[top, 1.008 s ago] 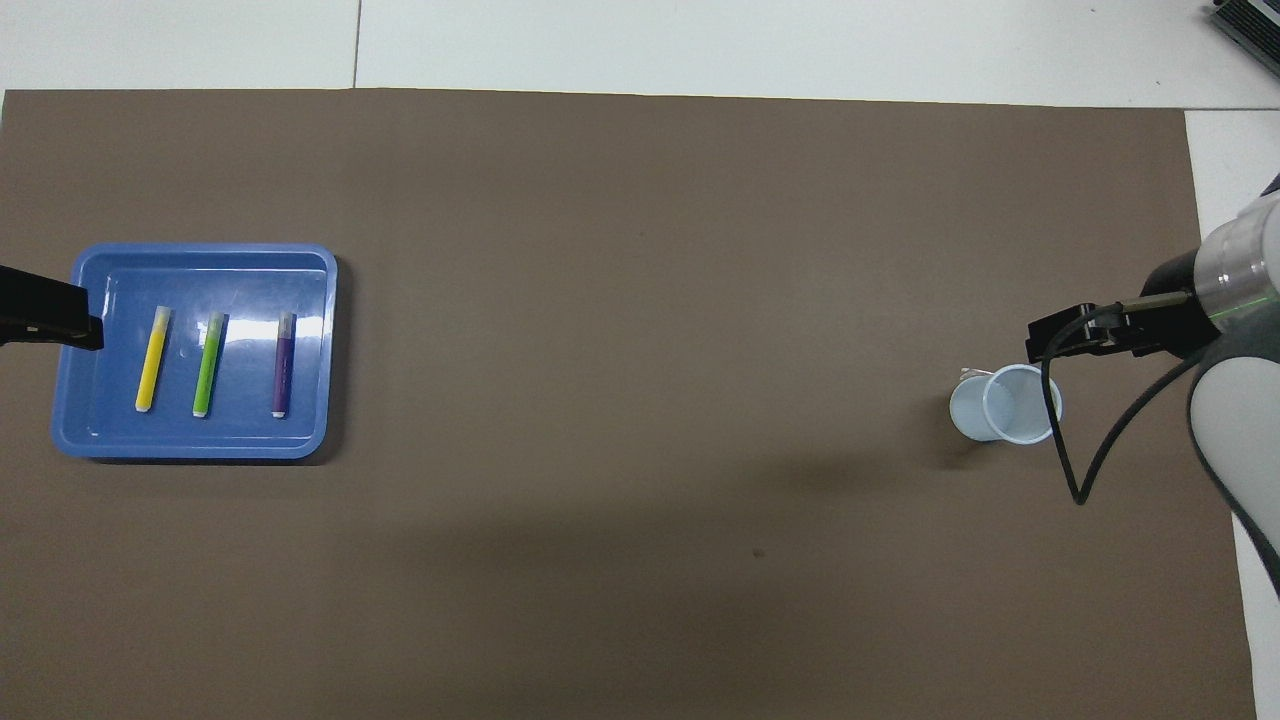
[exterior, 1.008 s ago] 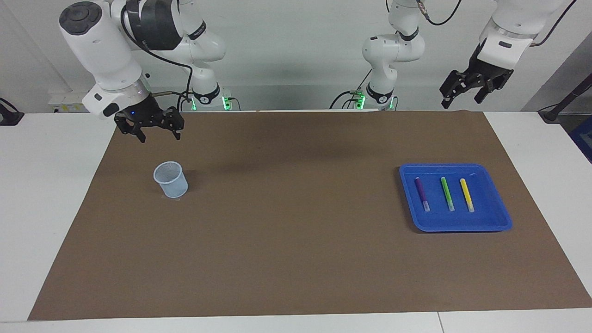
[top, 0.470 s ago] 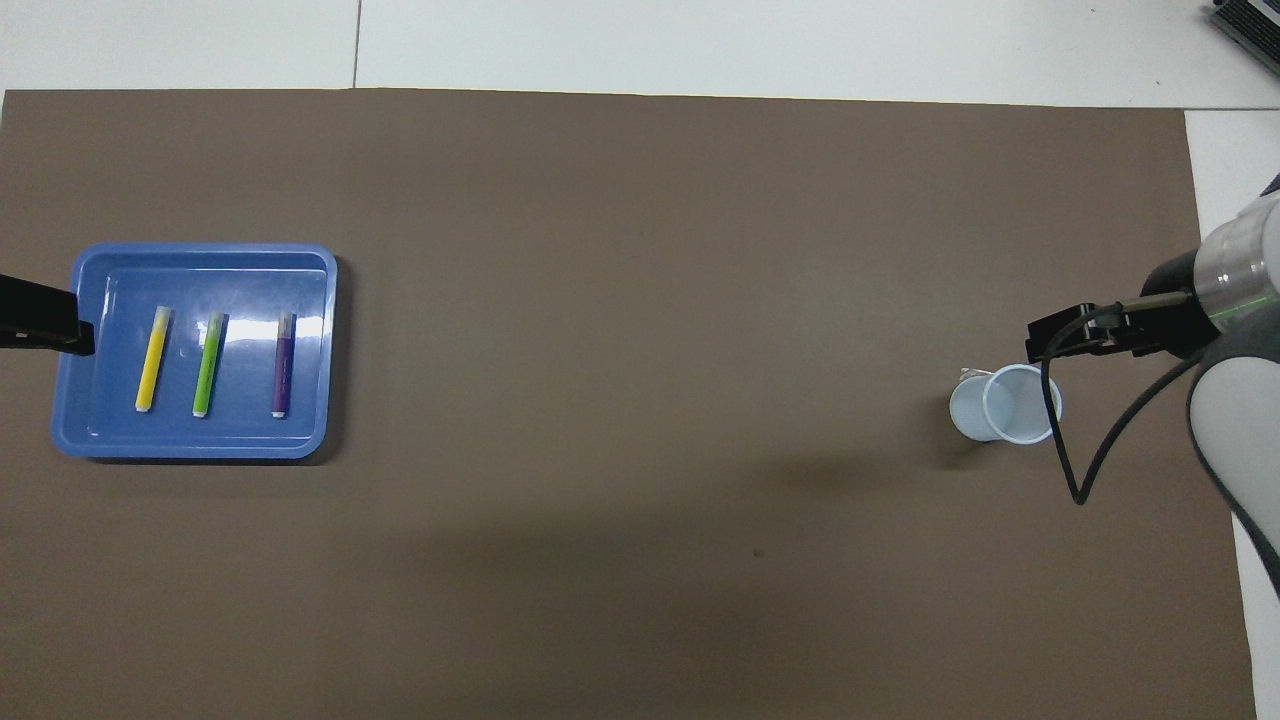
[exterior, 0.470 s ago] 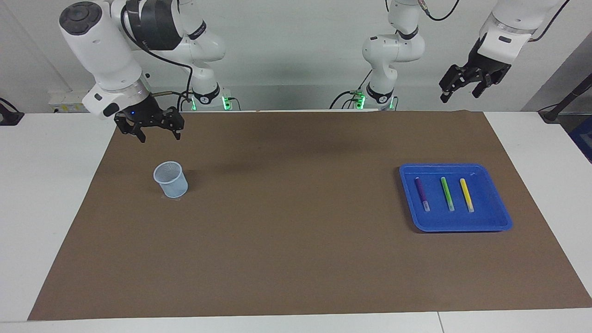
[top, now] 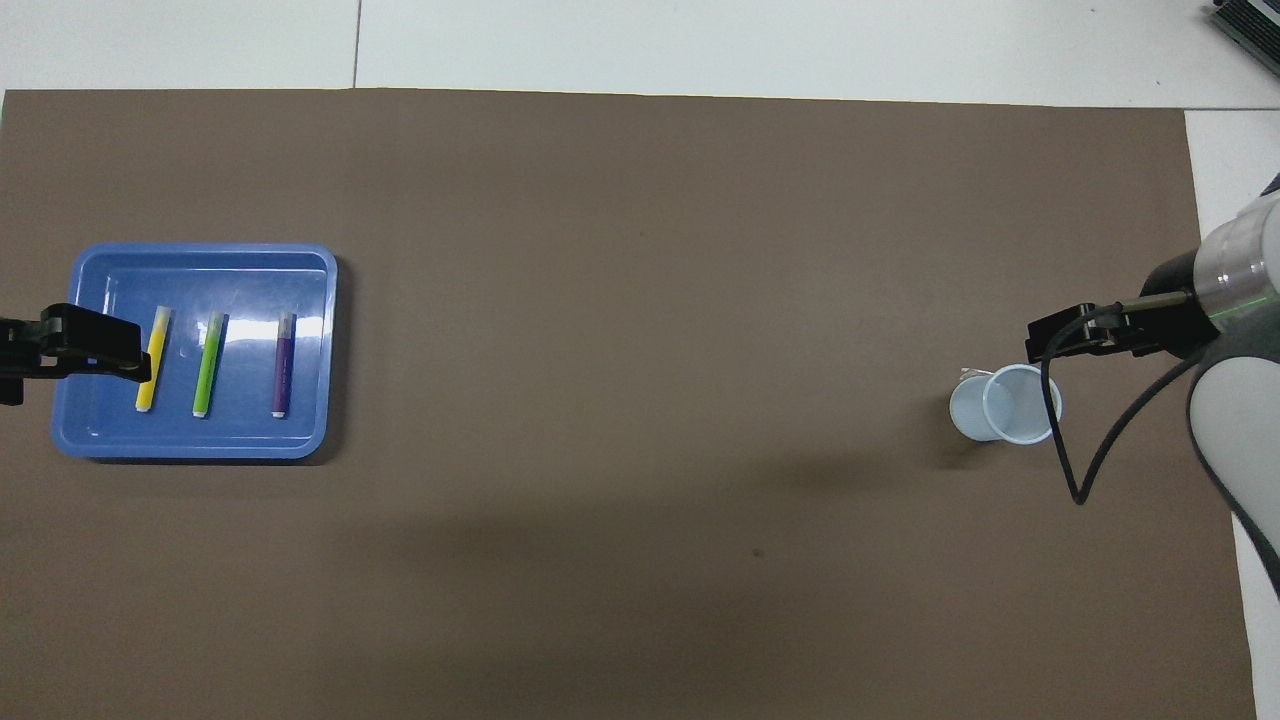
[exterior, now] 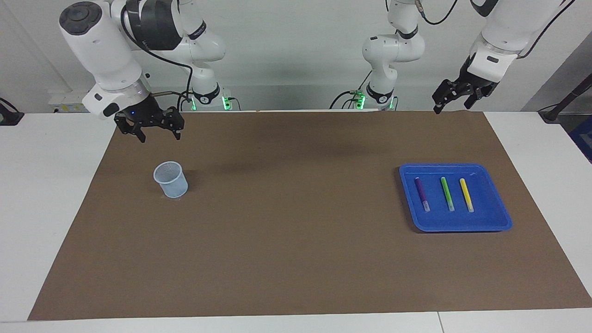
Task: Right arm passes pens to left for tray arrangement
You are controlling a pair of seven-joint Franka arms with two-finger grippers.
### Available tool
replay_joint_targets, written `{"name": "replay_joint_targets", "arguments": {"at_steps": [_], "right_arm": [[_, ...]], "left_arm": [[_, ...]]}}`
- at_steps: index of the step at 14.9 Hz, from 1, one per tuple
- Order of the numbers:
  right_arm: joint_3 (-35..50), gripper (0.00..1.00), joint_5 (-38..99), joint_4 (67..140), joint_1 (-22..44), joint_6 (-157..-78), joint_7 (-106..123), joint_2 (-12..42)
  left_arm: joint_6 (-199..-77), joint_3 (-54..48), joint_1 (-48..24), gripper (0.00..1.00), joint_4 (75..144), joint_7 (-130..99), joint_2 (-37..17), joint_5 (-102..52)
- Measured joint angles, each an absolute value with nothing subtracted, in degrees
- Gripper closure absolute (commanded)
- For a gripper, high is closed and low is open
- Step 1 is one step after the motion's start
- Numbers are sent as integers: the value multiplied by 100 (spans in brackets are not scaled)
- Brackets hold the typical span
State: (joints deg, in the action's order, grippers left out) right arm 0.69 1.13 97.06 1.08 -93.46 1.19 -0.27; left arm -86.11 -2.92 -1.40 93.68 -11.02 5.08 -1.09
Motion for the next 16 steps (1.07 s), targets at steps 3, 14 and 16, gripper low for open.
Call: {"name": "replay_joint_targets", "arguments": {"at_steps": [3,14,16], "right_arm": [[69,0,113,9706,108,-9346,119,-27],[69,0,113,9706,110,-9346,119,-27],[69,0,113,9706,110,-9346,119,-27]], "left_arm": [[-8777,-291,-139,0,9427,-985,508,-109],[-8832,-272,31,0,9446,-664,508,-109],[-8842,-268,43,0,9446,-664,508,-109]]}}
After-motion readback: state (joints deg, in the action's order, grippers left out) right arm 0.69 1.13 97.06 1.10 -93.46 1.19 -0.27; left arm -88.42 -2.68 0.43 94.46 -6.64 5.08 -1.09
